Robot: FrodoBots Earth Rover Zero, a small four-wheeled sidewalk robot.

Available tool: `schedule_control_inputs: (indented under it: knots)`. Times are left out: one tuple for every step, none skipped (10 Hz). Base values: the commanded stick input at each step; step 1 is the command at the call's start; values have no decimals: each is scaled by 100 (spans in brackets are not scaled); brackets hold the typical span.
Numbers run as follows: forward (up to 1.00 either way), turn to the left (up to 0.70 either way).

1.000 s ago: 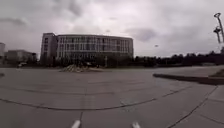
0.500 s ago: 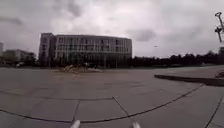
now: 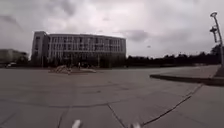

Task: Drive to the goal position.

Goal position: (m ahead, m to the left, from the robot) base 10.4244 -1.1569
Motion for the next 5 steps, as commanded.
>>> schedule_control_inputs:
  knots:
    - [70, 0]
    - [70, 0]
    - [70, 0]
    - [70, 0]
    - [70, 0]
